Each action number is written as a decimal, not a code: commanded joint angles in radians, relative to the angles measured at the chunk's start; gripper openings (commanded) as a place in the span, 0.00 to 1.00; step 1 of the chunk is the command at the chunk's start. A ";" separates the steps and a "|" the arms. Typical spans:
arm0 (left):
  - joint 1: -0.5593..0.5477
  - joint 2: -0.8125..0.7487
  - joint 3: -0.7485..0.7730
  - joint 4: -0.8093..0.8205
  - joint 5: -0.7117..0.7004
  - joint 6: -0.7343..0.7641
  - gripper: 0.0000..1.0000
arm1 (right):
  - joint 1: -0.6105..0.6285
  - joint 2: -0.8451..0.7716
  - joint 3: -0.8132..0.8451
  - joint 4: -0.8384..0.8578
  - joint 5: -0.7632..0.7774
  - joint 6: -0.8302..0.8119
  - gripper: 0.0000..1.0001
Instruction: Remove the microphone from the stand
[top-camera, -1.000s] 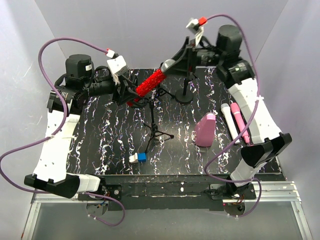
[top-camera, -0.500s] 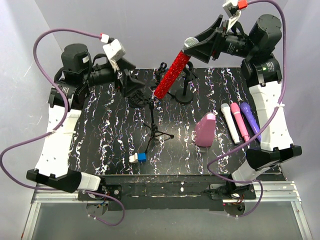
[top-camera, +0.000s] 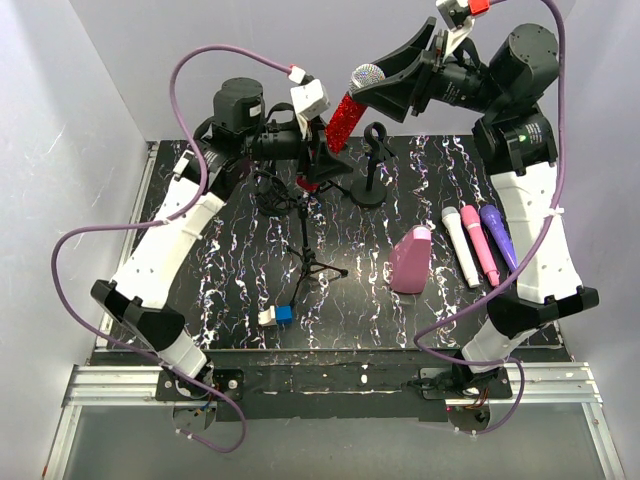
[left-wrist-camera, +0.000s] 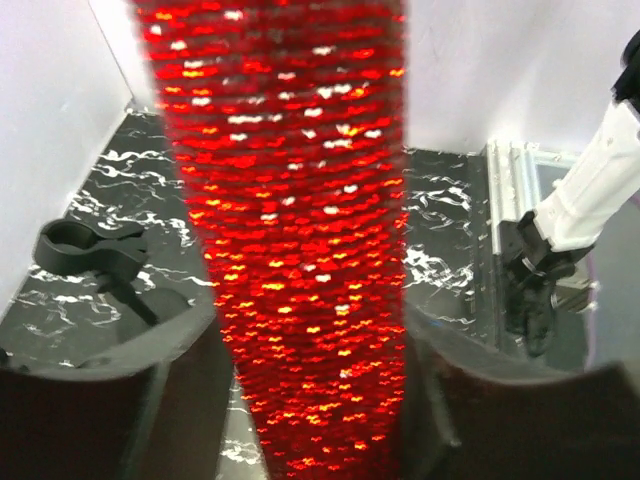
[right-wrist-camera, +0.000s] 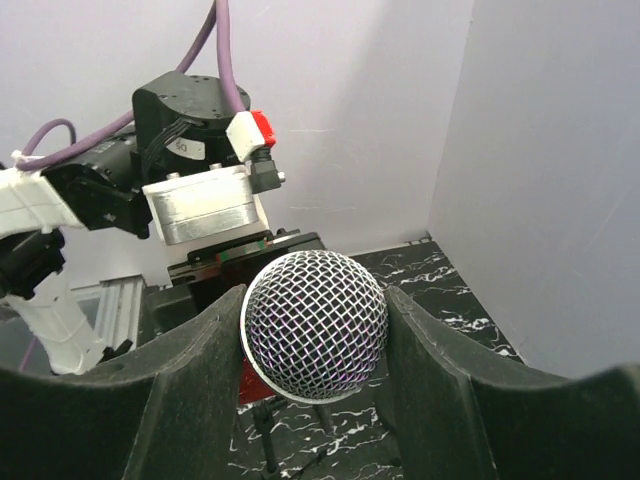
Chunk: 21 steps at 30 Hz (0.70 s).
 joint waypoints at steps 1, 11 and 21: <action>0.005 -0.001 0.055 0.097 -0.036 -0.028 0.40 | 0.010 -0.033 -0.026 0.032 0.048 -0.025 0.01; 0.005 0.016 0.029 0.233 -0.082 -0.153 0.00 | 0.016 -0.039 -0.158 0.018 0.154 0.150 0.72; 0.003 0.098 0.078 0.290 -0.053 -0.232 0.00 | 0.055 0.016 -0.149 0.094 0.151 0.291 0.70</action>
